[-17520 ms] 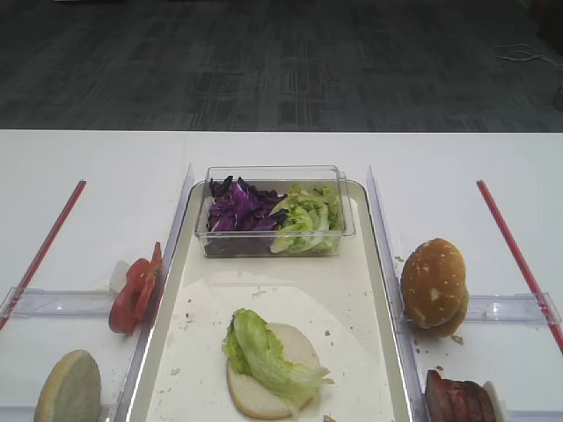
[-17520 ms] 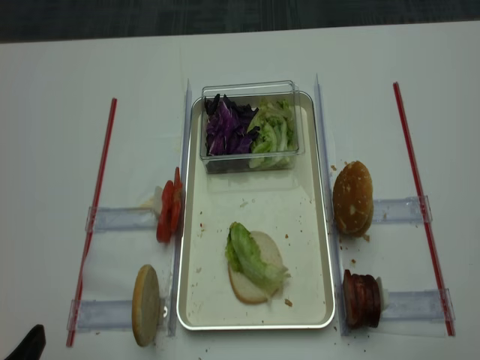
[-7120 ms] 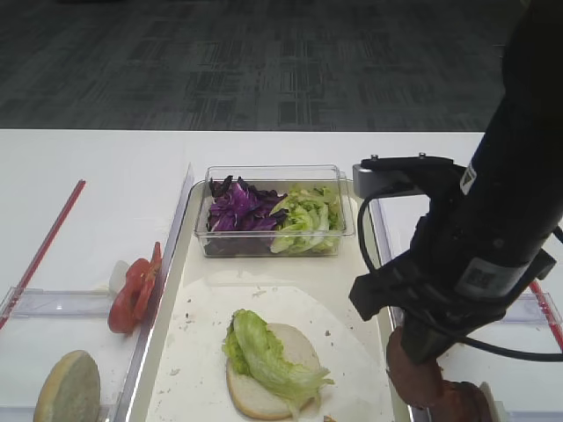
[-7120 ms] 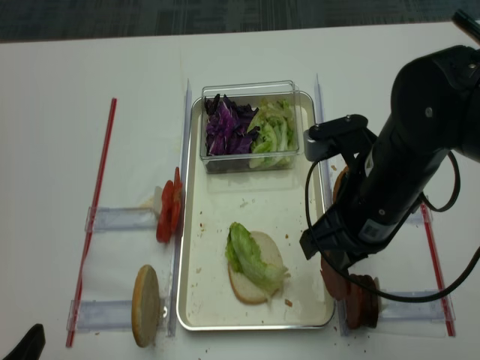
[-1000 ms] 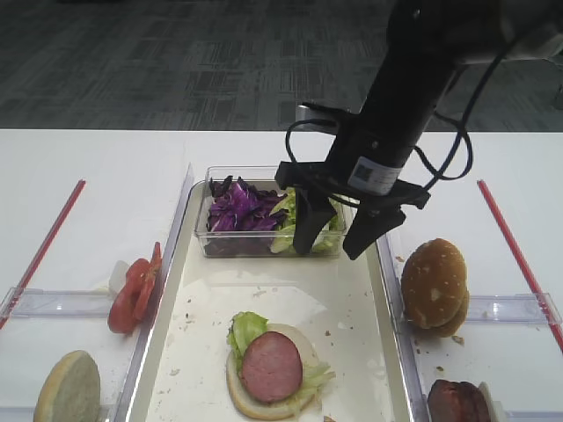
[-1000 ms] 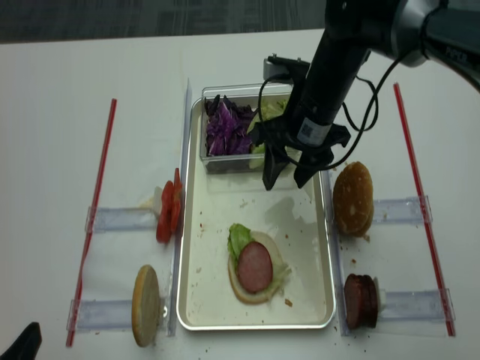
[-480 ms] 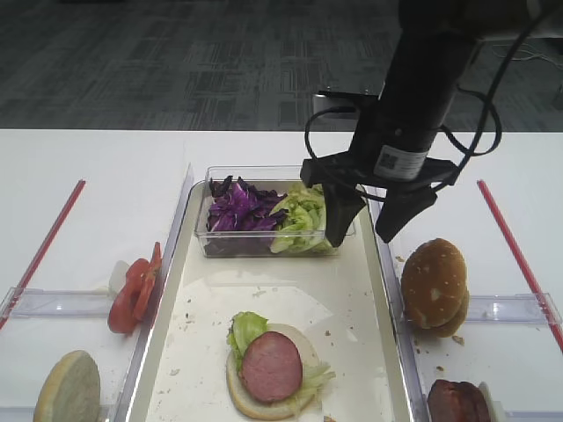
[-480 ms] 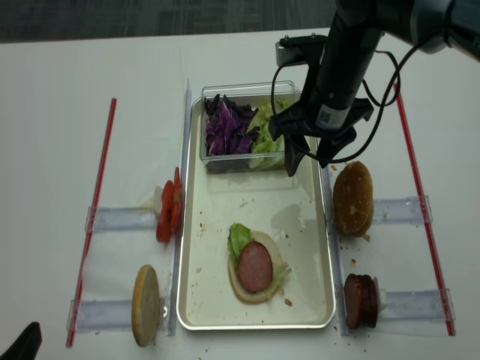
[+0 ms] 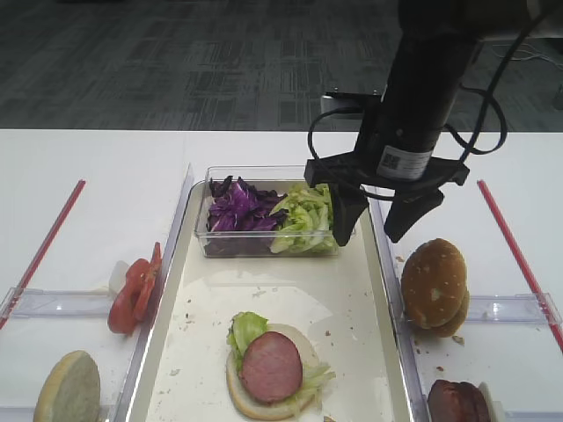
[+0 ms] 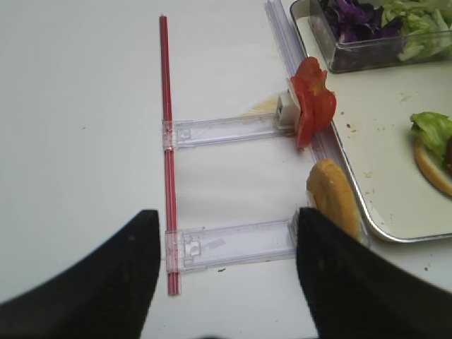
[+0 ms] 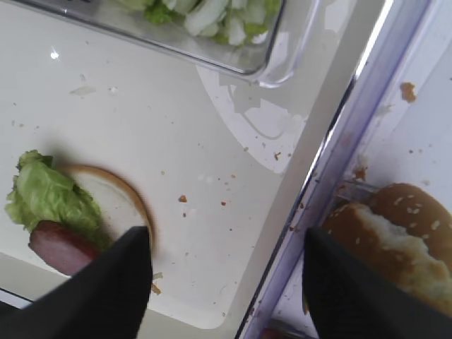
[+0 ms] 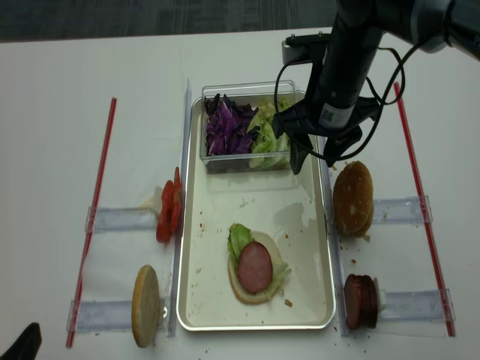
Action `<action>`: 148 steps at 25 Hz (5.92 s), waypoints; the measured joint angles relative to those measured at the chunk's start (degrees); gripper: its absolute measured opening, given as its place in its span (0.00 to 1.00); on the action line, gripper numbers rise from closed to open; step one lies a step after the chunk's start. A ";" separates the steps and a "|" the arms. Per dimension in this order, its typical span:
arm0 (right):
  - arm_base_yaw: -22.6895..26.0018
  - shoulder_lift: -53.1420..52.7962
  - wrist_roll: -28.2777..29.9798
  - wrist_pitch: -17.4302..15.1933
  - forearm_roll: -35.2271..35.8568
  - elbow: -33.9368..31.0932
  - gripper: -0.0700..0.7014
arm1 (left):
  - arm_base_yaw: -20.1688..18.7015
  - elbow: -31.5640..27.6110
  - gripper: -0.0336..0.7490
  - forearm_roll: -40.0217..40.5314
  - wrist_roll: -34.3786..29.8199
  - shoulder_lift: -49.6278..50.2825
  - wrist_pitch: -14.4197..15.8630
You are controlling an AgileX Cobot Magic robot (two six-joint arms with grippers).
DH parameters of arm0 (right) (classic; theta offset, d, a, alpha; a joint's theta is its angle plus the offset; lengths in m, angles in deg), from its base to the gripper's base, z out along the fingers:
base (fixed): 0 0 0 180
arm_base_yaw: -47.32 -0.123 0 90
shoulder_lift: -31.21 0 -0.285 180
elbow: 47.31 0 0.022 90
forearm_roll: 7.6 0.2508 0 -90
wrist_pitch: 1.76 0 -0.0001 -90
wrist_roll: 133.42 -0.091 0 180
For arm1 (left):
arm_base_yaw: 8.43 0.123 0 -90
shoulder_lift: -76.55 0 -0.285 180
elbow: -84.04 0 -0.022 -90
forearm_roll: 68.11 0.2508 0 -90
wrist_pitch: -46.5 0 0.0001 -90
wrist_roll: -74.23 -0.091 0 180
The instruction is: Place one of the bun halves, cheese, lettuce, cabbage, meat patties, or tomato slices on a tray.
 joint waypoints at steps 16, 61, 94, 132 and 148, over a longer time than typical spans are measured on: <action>6.65 0.00 2.49 0.00 -2.37 0.00 0.65 | 0.00 0.00 0.59 0.00 0.00 0.00 0.00; 22.19 -12.83 4.28 -0.09 -9.87 -12.69 0.65 | 0.00 0.00 0.59 0.00 0.00 0.00 0.00; 22.28 -43.53 4.74 6.73 -9.66 -49.15 0.65 | 0.00 0.00 0.59 0.00 0.00 0.00 0.00; 22.28 -87.37 5.76 7.01 -9.55 -56.97 0.62 | 0.00 0.00 0.59 0.00 0.00 0.00 0.00; 22.28 -104.30 6.38 6.09 -9.55 -56.97 0.62 | 0.00 0.00 0.59 0.00 0.00 0.00 0.00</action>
